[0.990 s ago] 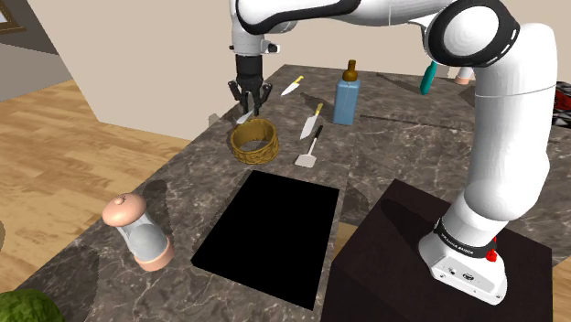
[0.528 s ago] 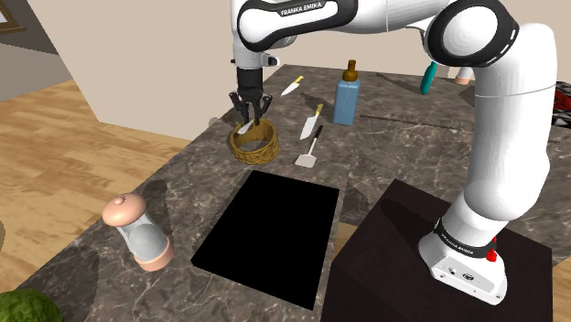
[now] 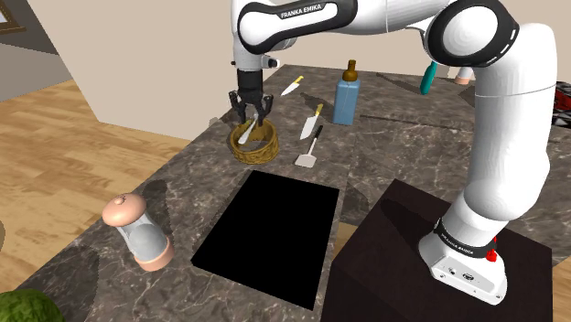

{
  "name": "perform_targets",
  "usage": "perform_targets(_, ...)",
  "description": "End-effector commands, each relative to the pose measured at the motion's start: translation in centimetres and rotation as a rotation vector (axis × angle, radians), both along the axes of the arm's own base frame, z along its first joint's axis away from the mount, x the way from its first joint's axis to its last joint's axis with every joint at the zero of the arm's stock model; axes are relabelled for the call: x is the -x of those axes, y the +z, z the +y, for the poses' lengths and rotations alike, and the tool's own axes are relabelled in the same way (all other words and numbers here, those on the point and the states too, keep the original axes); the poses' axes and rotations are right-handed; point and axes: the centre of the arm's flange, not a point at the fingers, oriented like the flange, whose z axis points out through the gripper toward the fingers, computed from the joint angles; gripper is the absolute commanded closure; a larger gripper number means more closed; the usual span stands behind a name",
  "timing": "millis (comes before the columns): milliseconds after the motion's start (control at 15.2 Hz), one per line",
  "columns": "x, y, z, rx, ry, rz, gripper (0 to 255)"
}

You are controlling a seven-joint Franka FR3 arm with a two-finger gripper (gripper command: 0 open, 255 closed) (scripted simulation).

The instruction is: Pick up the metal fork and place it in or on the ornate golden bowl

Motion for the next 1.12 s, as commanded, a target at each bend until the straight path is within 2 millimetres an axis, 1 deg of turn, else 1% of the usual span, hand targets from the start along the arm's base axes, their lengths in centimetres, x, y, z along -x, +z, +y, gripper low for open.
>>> perform_targets(0,0.0,0.0,0.0,0.0,0.0,0.001,0)
perform_targets(264,0.0,0.0,0.0,0.0,0.0,0.001,0)
perform_targets(462,-0.2,3.9,-0.6,0.0,0.0,0.001,0)
perform_targets(528,-0.3,4.9,-0.7,0.0,0.0,0.001,0)
perform_targets(1056,-0.3,4.9,-0.7,0.0,0.0,0.001,0)
